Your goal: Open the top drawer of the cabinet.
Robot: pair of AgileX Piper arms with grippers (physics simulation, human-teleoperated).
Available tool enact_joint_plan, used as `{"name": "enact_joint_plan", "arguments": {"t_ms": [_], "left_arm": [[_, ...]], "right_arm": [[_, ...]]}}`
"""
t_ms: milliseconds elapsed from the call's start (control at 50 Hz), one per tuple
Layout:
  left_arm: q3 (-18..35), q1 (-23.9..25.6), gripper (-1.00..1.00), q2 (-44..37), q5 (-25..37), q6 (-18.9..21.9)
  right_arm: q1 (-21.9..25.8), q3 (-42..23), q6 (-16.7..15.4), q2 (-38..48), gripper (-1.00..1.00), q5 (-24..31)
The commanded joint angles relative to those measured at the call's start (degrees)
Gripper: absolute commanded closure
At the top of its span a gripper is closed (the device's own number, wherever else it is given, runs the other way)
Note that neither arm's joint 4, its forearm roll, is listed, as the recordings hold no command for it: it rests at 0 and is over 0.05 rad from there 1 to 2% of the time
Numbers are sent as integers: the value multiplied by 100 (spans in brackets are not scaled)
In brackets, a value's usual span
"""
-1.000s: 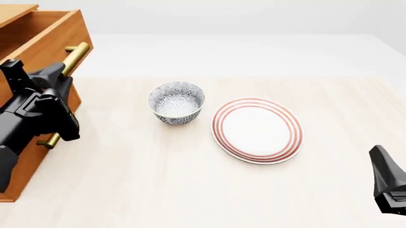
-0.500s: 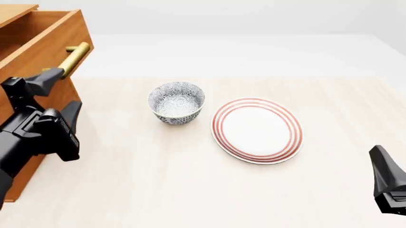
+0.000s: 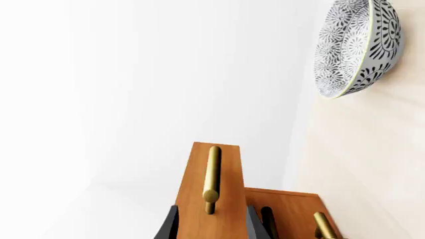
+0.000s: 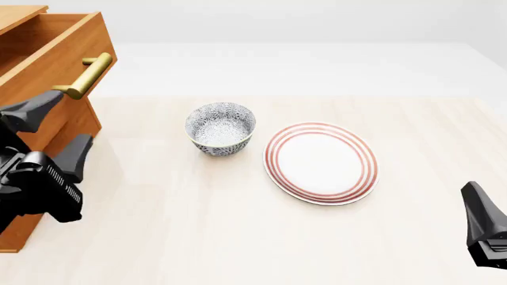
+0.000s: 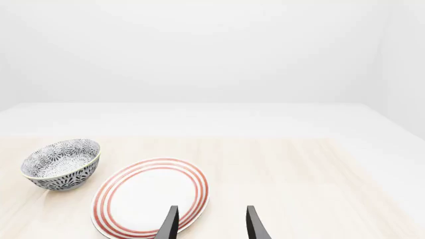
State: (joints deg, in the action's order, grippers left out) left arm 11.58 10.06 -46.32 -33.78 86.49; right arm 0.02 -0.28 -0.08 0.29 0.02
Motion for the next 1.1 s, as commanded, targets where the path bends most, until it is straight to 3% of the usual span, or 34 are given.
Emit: {"name": "enact_joint_plan", "arguments": {"t_ms": [20, 100, 120, 240, 400, 500, 620, 720, 740, 880, 1100], "left_arm": [[548, 177, -100, 928, 1526, -1138], [723, 89, -100, 1283, 1926, -1445], [1075, 99, -100, 1392, 2432, -1891], [1269, 30, -100, 1590, 2812, -2284], [1727, -200, -100, 1722, 3518, -3186], [1989, -200, -100, 1561, 3762, -3711], [2662, -155, -100, 1104, 4232, -4832], [2960, -149, -100, 847, 4467, -5302], [3036, -414, -100, 922, 4681, -5456], [3449, -432, -100, 730, 4971, -5659], [4250, -672, -100, 265, 5900, -6745]], "right_arm": [[0, 2, 1, -2, -100, -1], [1, 2, -1, -2, -100, -1], [-1, 3, 1, -2, -100, -1], [0, 2, 0, -2, -100, -1], [-1, 2, 0, -2, -100, -1], [0, 3, 1, -2, -100, -1], [0, 2, 0, -3, -100, -2], [0, 2, 0, -2, -100, -1], [0, 3, 2, -3, -100, -2], [0, 2, -1, -2, -100, -1], [0, 2, 0, -2, -100, -1]]}}
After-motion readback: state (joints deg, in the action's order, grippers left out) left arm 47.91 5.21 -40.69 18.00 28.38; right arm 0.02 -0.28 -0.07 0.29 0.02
